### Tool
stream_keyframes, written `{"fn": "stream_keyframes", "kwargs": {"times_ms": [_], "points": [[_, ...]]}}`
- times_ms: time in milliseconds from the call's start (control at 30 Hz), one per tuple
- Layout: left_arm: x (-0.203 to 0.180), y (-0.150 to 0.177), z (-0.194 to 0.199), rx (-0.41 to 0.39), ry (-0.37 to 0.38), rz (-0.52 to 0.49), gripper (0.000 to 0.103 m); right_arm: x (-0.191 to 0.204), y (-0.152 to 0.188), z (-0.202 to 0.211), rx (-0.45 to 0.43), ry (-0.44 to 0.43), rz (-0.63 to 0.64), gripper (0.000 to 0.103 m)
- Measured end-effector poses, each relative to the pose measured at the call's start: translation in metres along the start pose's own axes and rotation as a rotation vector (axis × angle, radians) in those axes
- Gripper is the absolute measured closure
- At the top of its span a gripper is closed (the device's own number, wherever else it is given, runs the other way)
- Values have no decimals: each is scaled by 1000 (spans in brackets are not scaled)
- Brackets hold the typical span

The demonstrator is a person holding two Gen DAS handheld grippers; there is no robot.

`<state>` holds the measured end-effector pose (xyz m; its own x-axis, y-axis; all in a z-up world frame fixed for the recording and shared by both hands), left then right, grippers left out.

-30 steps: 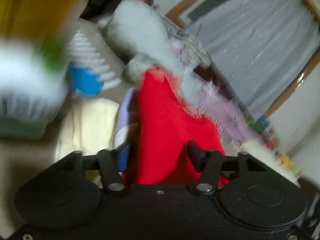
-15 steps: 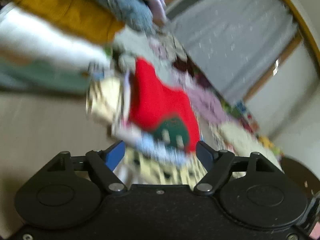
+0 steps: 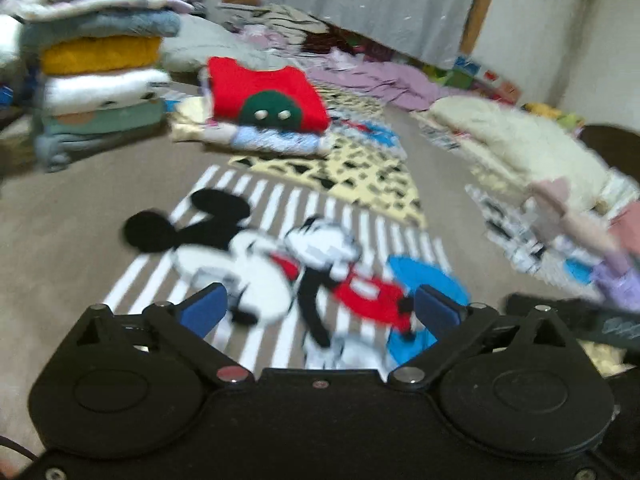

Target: Fold clothes

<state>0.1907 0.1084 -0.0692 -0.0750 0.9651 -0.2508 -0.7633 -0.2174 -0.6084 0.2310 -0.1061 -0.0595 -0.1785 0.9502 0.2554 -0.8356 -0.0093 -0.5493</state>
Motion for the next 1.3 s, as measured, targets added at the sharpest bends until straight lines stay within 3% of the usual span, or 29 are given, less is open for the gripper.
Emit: {"fn": "stream_keyframes", "kwargs": {"times_ms": [167,433,533,733,967,1133,1300], "points": [[-35,39,10,36,-103,-59,1,-24,47,40,9,108,-22,0],[-83,66,48,24,-45,-200,0,-44,87,94,1,181,-69,0],[-100,73,59,23,-66,-235,0,-47,98,112,-13,198,-79,0],[-120,82,79,25,-48,-256,0,-52,113,140,-45,220,-87,0],[-132,88,106,-7,-92,-282,0,-48,120,169,-90,251,-50,0],[-132,88,125,-18,-69,-270,0,-42,125,187,-117,235,-28,0],[-137,91,141,-47,-111,-290,0,-35,128,199,-136,217,-10,0]]}}
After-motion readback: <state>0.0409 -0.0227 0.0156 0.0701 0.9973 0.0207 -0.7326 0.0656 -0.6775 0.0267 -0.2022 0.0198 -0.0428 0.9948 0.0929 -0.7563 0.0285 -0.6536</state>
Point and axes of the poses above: each gripper's, at about its wrist camera, not at the fingertips, and z roughly against the way its jaws point, x to its left, y to its underside, the point moved 3 cm from there along -z, roughly the way its jaws point, and after that the axes turned 15 degrees about x, right-handed, at the moved point
